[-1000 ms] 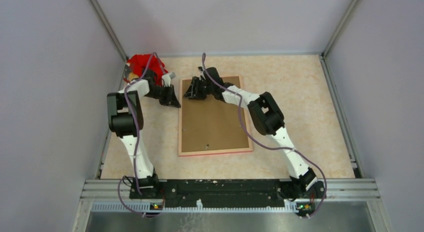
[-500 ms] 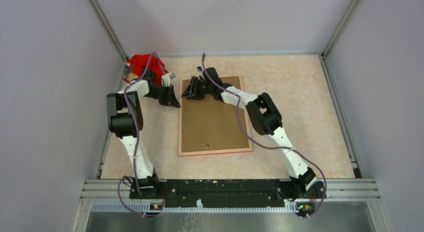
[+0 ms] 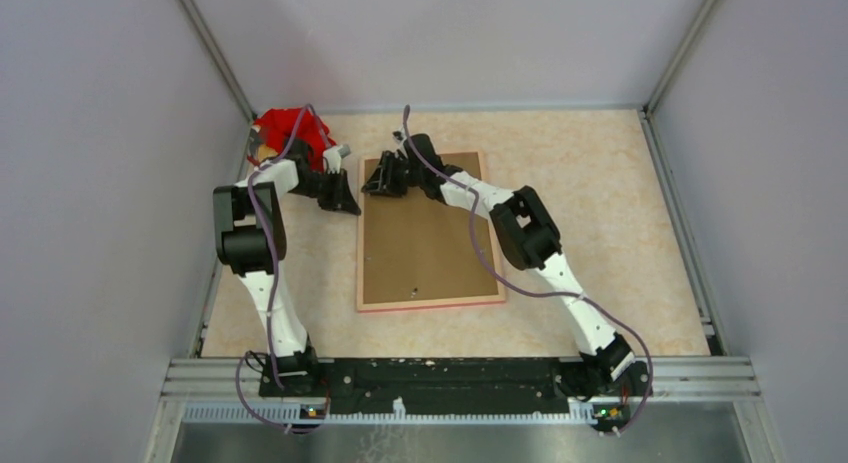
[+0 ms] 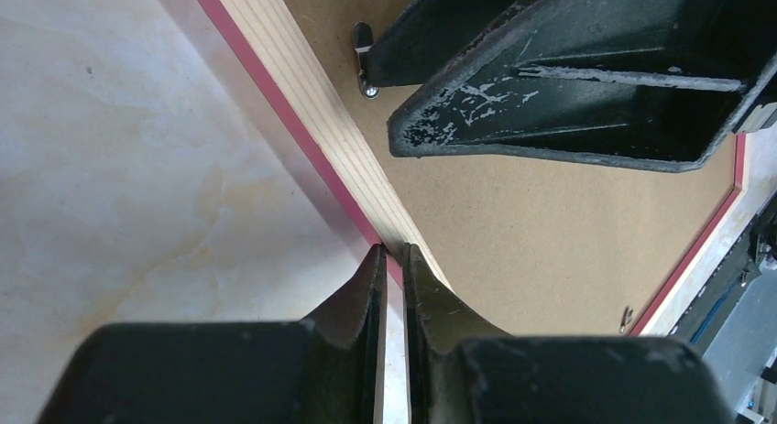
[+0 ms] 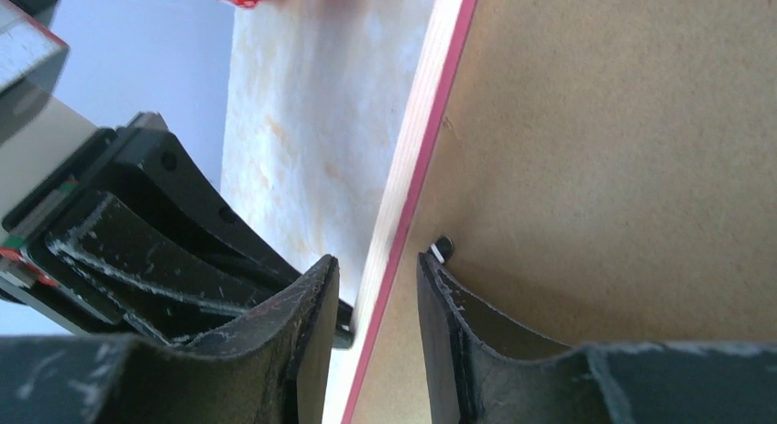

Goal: Put the photo into the frame
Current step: Install the photo frame at the center of the board.

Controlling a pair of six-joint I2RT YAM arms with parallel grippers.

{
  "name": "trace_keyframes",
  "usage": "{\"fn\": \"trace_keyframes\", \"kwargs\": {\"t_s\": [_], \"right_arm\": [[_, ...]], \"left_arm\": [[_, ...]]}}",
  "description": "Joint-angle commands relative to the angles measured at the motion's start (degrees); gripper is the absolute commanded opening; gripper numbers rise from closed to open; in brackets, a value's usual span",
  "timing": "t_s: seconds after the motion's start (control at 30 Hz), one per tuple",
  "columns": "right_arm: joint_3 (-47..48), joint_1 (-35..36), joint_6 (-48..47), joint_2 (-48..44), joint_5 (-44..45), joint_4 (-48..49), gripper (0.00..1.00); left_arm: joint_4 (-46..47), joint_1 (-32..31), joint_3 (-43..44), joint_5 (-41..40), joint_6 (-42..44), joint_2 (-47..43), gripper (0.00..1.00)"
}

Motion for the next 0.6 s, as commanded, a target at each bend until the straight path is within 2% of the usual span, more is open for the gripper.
{"fn": "trace_keyframes", "kwargs": {"t_s": [0.0, 0.4, 0.57], "right_arm": [[3.2, 0.6, -0.2, 2.9, 0.9, -1.8, 0.38], [3.8, 0.5, -0.3, 4.2, 0.5, -1.3, 0.37], [7.0, 0.5, -0.5, 4.7, -4.6, 1.4, 0.37]], "left_arm": [[-0.8, -0.8, -1.9, -1.9, 3.0, -0.1, 0.13], [-0.9, -0.8, -2.2, -1.7, 3.5, 0.3, 0.13], [-0.6, -0.8, -2.6, -1.9, 3.3, 0.4, 0.13]]}}
